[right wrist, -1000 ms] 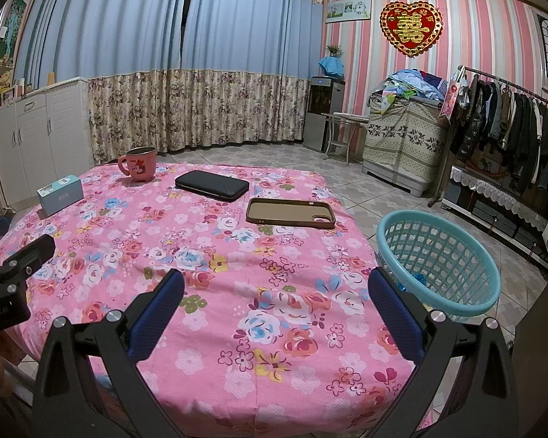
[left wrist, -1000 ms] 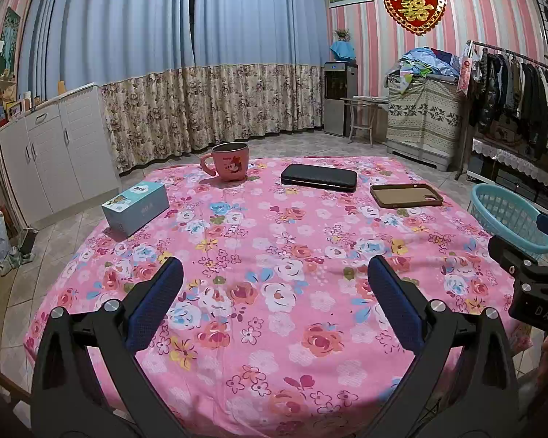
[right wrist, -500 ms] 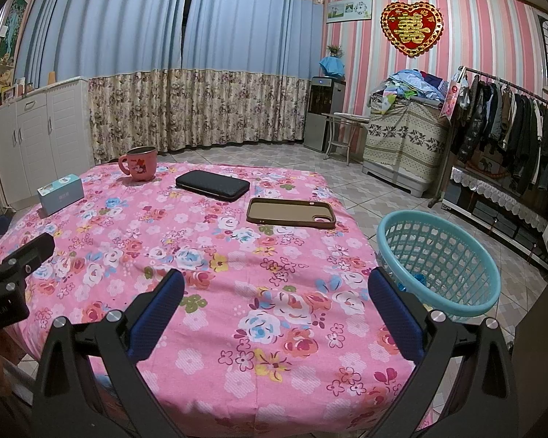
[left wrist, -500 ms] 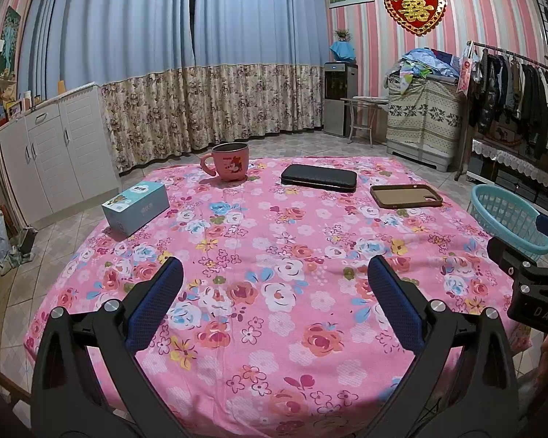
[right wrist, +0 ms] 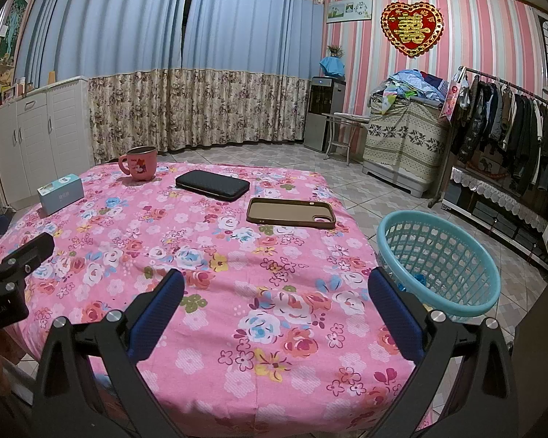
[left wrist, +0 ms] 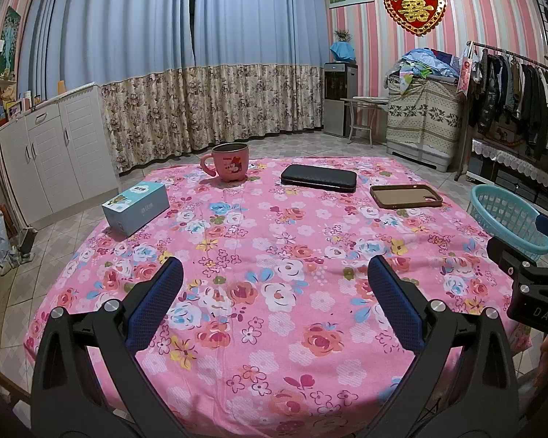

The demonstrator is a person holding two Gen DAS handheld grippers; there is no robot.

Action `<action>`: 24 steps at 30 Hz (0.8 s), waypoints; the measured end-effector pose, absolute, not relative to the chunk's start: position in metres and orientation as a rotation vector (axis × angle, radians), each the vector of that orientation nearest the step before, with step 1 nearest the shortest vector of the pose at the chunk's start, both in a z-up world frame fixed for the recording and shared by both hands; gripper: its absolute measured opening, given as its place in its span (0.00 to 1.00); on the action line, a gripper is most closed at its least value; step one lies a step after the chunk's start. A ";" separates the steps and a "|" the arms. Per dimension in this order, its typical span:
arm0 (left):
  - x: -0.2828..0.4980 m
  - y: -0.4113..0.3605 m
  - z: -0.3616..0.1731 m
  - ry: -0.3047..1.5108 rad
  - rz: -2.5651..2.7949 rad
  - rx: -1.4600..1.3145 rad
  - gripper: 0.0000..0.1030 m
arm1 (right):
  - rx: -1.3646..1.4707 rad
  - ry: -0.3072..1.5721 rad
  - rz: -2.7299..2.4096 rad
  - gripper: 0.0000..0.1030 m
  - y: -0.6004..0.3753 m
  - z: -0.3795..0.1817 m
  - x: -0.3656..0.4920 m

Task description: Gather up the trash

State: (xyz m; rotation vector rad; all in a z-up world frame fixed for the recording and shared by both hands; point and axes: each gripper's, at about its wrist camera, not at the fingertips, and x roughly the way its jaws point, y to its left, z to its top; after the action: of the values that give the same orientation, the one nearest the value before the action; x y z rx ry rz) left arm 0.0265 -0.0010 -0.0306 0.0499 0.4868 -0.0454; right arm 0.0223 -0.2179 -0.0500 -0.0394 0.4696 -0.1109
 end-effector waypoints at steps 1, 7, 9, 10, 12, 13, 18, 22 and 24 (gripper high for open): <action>0.027 -0.001 -0.030 0.487 -0.045 0.050 0.95 | -0.040 0.469 -0.111 0.96 -0.218 -0.050 0.022; 0.027 -0.001 -0.031 0.487 -0.046 0.049 0.95 | -0.040 0.470 -0.111 0.96 -0.218 -0.050 0.022; 0.027 -0.001 -0.031 0.486 -0.046 0.049 0.95 | -0.040 0.469 -0.111 0.96 -0.218 -0.050 0.022; 0.027 -0.001 -0.031 0.486 -0.046 0.049 0.95 | -0.040 0.470 -0.111 0.96 -0.218 -0.050 0.022; 0.026 -0.001 -0.031 0.486 -0.046 0.050 0.95 | -0.040 0.470 -0.111 0.96 -0.218 -0.050 0.022; 0.026 -0.001 -0.031 0.486 -0.046 0.049 0.95 | -0.040 0.469 -0.111 0.96 -0.218 -0.050 0.022; 0.026 -0.001 -0.031 0.486 -0.046 0.051 0.95 | -0.040 0.469 -0.111 0.96 -0.218 -0.051 0.022; 0.026 -0.001 -0.030 0.483 -0.046 0.053 0.95 | -0.040 0.470 -0.111 0.96 -0.218 -0.051 0.022; 0.027 -0.002 -0.030 0.483 -0.045 0.054 0.95 | -0.041 0.469 -0.111 0.96 -0.218 -0.051 0.022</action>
State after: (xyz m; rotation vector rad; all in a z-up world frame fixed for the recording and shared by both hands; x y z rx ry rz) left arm 0.0268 -0.0016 -0.0296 0.0543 0.4829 -0.0449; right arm 0.0224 -0.2175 -0.0508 -0.0410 0.4687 -0.1113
